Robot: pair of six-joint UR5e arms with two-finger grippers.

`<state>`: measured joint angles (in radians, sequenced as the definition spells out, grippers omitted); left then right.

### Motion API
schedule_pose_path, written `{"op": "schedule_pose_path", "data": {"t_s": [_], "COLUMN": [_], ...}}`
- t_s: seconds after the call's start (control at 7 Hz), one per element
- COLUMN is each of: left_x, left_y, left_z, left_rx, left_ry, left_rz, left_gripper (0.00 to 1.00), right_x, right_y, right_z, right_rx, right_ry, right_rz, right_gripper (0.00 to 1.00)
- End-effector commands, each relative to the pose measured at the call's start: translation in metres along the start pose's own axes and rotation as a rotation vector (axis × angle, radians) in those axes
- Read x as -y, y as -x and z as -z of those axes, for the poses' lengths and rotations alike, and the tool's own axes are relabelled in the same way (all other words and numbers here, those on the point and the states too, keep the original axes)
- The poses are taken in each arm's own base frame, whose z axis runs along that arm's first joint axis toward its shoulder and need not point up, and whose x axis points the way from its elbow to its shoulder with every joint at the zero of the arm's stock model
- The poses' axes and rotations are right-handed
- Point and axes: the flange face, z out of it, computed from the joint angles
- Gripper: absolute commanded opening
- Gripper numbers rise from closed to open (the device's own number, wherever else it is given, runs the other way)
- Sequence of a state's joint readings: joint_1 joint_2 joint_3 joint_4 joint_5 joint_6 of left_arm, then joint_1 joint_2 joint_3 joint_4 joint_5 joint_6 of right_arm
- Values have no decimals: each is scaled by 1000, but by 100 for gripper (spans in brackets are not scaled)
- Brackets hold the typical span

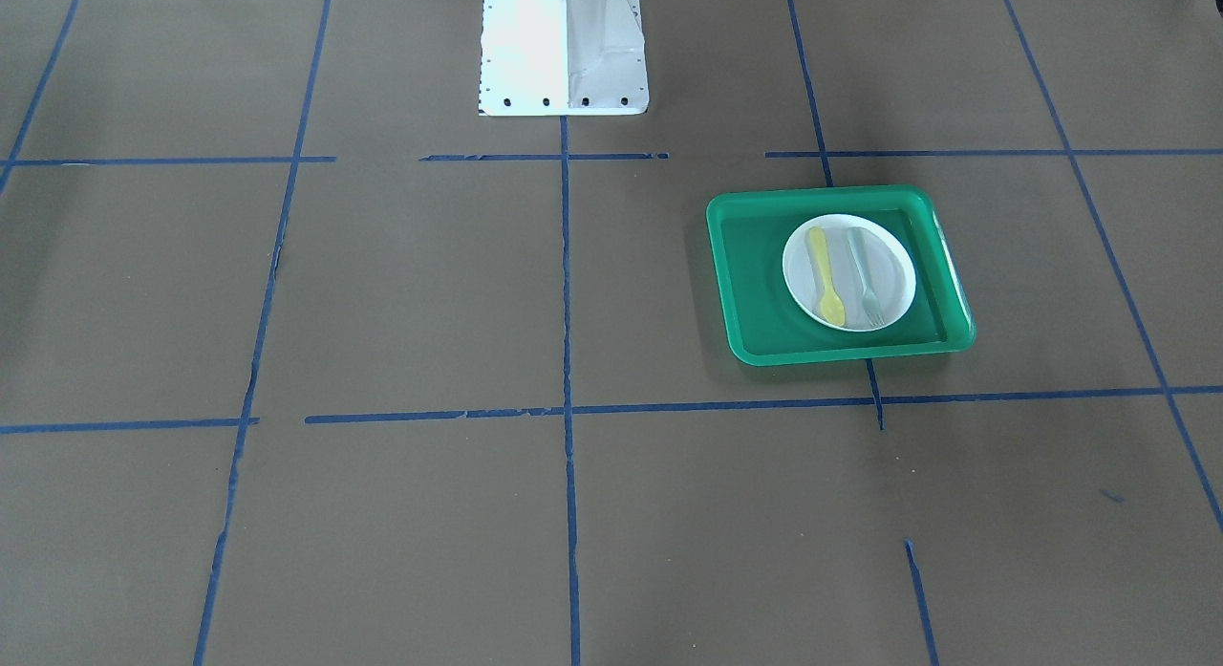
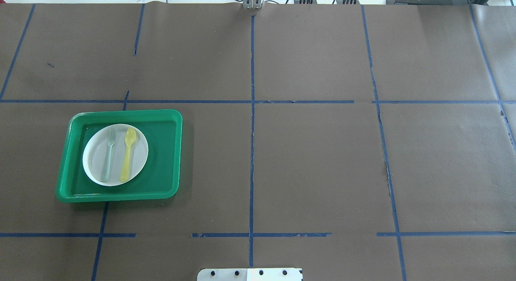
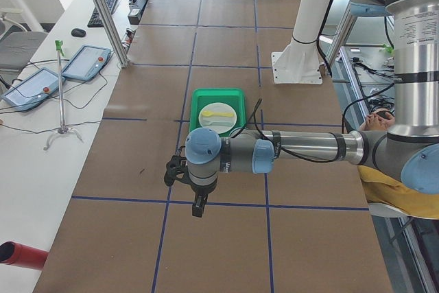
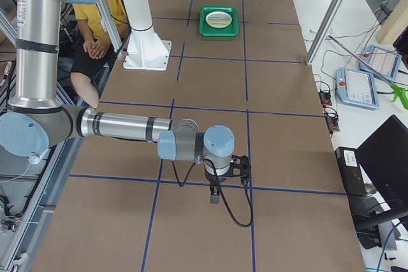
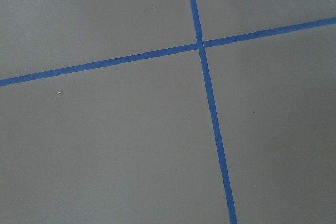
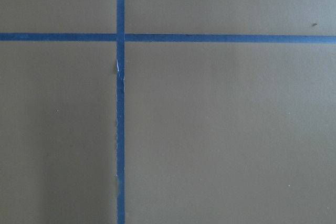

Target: Place spoon

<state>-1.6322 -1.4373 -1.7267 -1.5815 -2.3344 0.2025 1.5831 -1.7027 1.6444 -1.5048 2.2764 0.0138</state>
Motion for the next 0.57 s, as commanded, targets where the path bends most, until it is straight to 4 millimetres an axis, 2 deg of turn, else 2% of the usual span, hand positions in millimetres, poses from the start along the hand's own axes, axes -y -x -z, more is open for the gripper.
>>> {"op": "schedule_pose_path", "data": {"t_s": [0.0, 0.14, 0.29, 0.43], "left_x": [5, 16, 28, 46], "left_y": [-5, -13, -47, -110], "left_z": [4, 15, 15, 9], "left_rx": [-2, 4, -51, -75], "left_ry": [-14, -59, -80, -60], "left_rz": [-20, -63, -118, -63], "left_gripper": [100, 100, 100, 100], "right_x": [0, 0, 0, 0], "right_y": [0, 0, 0, 0], "right_z": [0, 0, 0, 0], "right_rx": [0, 0, 0, 0], "right_ry": [0, 0, 0, 0], "right_rz": [0, 0, 0, 0], "right_gripper": [100, 100, 100, 100]}}
